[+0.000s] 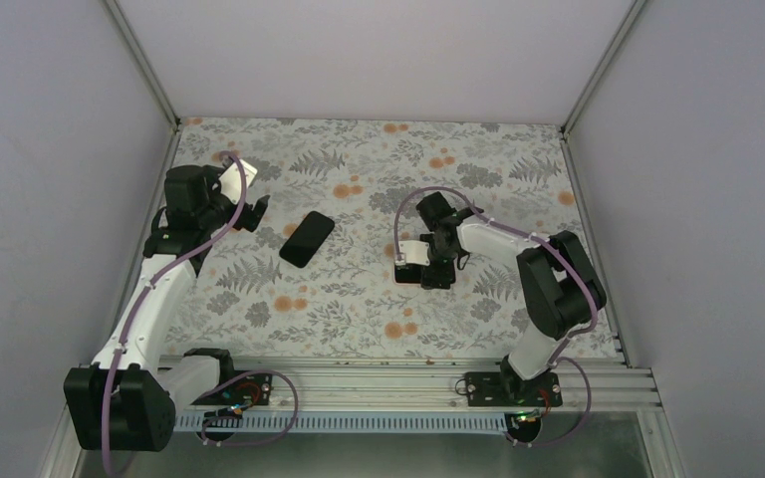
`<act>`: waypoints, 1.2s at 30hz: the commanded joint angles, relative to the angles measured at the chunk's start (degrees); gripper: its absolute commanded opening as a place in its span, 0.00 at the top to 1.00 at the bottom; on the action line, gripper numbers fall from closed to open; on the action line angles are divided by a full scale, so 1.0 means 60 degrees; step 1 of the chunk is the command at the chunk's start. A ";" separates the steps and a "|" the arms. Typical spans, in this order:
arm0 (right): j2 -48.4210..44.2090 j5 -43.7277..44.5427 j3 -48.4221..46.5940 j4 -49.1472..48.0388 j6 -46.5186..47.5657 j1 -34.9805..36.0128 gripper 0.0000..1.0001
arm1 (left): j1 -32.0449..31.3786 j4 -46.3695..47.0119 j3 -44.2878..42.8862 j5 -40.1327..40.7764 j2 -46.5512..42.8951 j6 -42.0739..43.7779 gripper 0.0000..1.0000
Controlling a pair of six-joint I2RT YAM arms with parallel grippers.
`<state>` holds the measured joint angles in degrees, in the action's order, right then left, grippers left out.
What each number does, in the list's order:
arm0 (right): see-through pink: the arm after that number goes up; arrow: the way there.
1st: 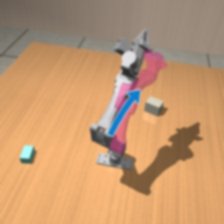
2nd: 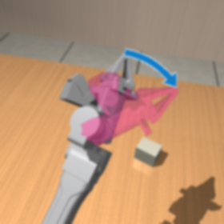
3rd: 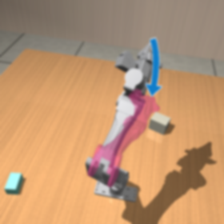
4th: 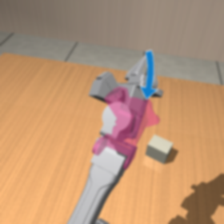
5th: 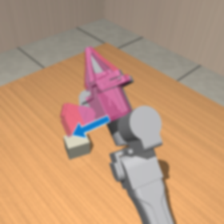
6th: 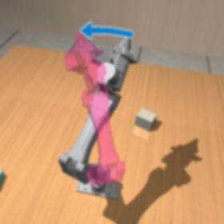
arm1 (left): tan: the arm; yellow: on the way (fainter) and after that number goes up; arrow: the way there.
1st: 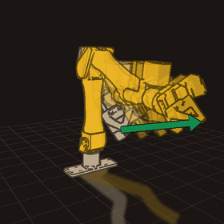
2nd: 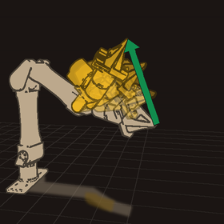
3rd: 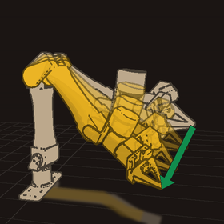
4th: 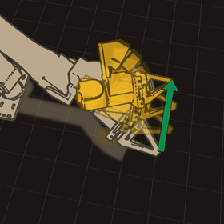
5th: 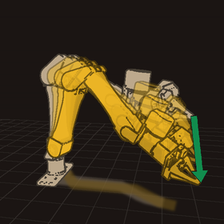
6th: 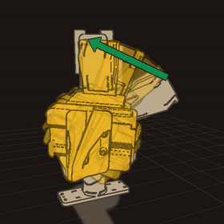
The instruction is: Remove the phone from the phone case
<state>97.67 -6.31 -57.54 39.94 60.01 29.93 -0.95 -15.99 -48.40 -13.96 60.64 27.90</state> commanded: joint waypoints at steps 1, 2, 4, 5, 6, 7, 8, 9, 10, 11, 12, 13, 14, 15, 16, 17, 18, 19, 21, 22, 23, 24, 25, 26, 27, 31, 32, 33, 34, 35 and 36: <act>0.0218 0.0044 -0.0182 -0.0125 0.0135 -0.0028 0.12 | 0.0048 0.0043 0.0179 -0.0151 -0.0120 0.0145 0.00; 0.0240 0.0026 -0.0201 -0.0172 0.0155 -0.0047 0.12 | 0.0048 0.0050 0.0209 -0.0163 -0.0137 0.0164 0.00; 0.0317 -0.0051 -0.0280 -0.0133 0.0200 -0.0098 0.12 | 0.0056 0.0025 0.0226 -0.0216 -0.0164 0.0204 0.00; 0.0373 -0.0127 -0.0356 -0.0050 0.0239 -0.0139 0.12 | 0.0056 -0.0002 0.0233 -0.0262 -0.0157 0.0223 0.00; 0.0439 -0.0164 -0.0421 -0.0001 0.0256 -0.0162 0.12 | 0.0056 -0.0012 0.0234 -0.0301 -0.0138 0.0240 0.00; 0.0499 -0.0157 -0.0465 -0.0004 0.0258 -0.0198 0.12 | 0.0056 -0.0019 0.0262 -0.0327 -0.0132 0.0255 0.00; 0.0552 -0.0125 -0.0484 -0.0027 0.0264 -0.0219 0.12 | 0.0056 -0.0009 0.0284 -0.0340 -0.0126 0.0257 0.00; 0.0577 -0.0067 -0.0484 -0.0066 0.0267 -0.0225 0.13 | 0.0052 0.0030 0.0319 -0.0344 -0.0107 0.0248 0.00; 0.0567 -0.0019 -0.0484 -0.0130 0.0250 -0.0230 0.13 | 0.0055 0.0072 0.0362 -0.0348 -0.0119 0.0247 0.00; 0.0537 -0.0013 -0.0492 -0.0150 0.0241 -0.0241 0.13 | 0.0054 0.0120 0.0393 -0.0363 -0.0110 0.0247 0.00; 0.0469 -0.0031 -0.0505 -0.0168 0.0224 -0.0252 0.13 | 0.0056 0.0147 0.0430 -0.0356 -0.0110 0.0247 0.00; 0.0396 -0.0020 -0.0491 -0.0219 0.0179 -0.0249 0.13 | 0.0056 0.0199 0.0451 -0.0355 -0.0116 0.0223 0.00; 0.0325 -0.0019 -0.0481 -0.0282 0.0126 -0.0245 0.12 | 0.0056 0.0254 0.0476 -0.0355 -0.0148 0.0203 0.00; 0.0266 0.0009 -0.0464 -0.0342 0.0077 -0.0247 0.12 | 0.0056 0.0313 0.0515 -0.0393 -0.0196 0.0199 0.00; 0.0250 0.0066 -0.0436 -0.0384 0.0062 -0.0247 0.12 | 0.0056 0.0351 0.0529 -0.0429 -0.0231 0.0199 0.00; 0.0299 0.0120 -0.0418 -0.0371 0.0068 -0.0249 0.12 | 0.0056 0.0371 0.0517 -0.0465 -0.0230 0.0199 0.00; 0.0397 0.0138 -0.0423 -0.0314 0.0088 -0.0269 0.12 | 0.0054 0.0366 0.0487 -0.0484 -0.0191 0.0199 0.00; 0.0524 0.0142 -0.0449 -0.0241 0.0091 -0.0275 0.12 | 0.0056 0.0334 0.0427 -0.0506 -0.0137 0.0188 0.00; 0.0828 0.0169 -0.0520 -0.0146 0.0033 -0.0311 0.12 | 0.0055 0.0283 0.0372 -0.0548 -0.0059 0.0170 0.00; 0.0981 0.0152 -0.0576 -0.0092 0.0024 -0.0339 0.12 | 0.0056 0.0265 0.0385 -0.0611 -0.0041 0.0169 0.00; 0.1141 0.0113 -0.0633 -0.0040 0.0008 -0.0363 0.12 | 0.0056 0.0263 0.0409 -0.0658 -0.0043 0.0175 0.00; 0.1271 0.0051 -0.0699 0.0046 0.0004 -0.0377 0.12 | 0.0054 0.0268 0.0439 -0.0680 -0.0060 0.0190 0.00; 0.1386 -0.0026 -0.0782 0.0130 -0.0006 -0.0391 0.13 | 0.0052 0.0256 0.0460 -0.0701 -0.0069 0.0198 0.00; 0.1496 -0.0107 -0.0860 0.0195 -0.0062 -0.0404 0.13 | 0.0055 0.0207 0.0464 -0.0733 -0.0063 0.0231 0.00; 0.1590 -0.0214 -0.0932 0.0242 -0.0111 -0.0408 0.12 | 0.0056 0.0136 0.0457 -0.0777 -0.0051 0.0268 0.00; 0.1704 -0.0496 -0.1016 0.0298 -0.0268 -0.0409 0.05 | 0.0045 -0.0206 0.0311 -0.1039 -0.0043 0.0421 0.00; 0.1711 -0.0503 -0.0992 0.0249 -0.0325 -0.0412 0.05 | 0.0042 -0.0291 0.0253 -0.1114 -0.0047 0.0431 0.00; 0.1692 -0.0480 -0.0967 0.0181 -0.0409 -0.0408 0.06 | 0.0041 -0.0387 0.0198 -0.1200 -0.0044 0.0422 0.00; 0.1664 -0.0472 -0.0940 0.0106 -0.0491 -0.0415 0.08 | 0.0039 -0.0465 0.0116 -0.1303 -0.0047 0.0384 0.00; 0.1609 -0.0483 -0.0906 0.0037 -0.0582 -0.0411 0.08 | 0.0026 -0.0557 0.0057 -0.1425 -0.0048 0.0344 0.00; 0.1515 -0.0507 -0.0837 -0.0036 -0.0659 -0.0410 0.09 | 0.0025 -0.0635 0.0009 -0.1622 -0.0044 0.0319 0.00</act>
<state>104.86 -8.29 -64.25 42.89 58.96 27.97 -0.91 -17.56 -45.98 -19.22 60.53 29.54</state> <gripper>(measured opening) 0.922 0.999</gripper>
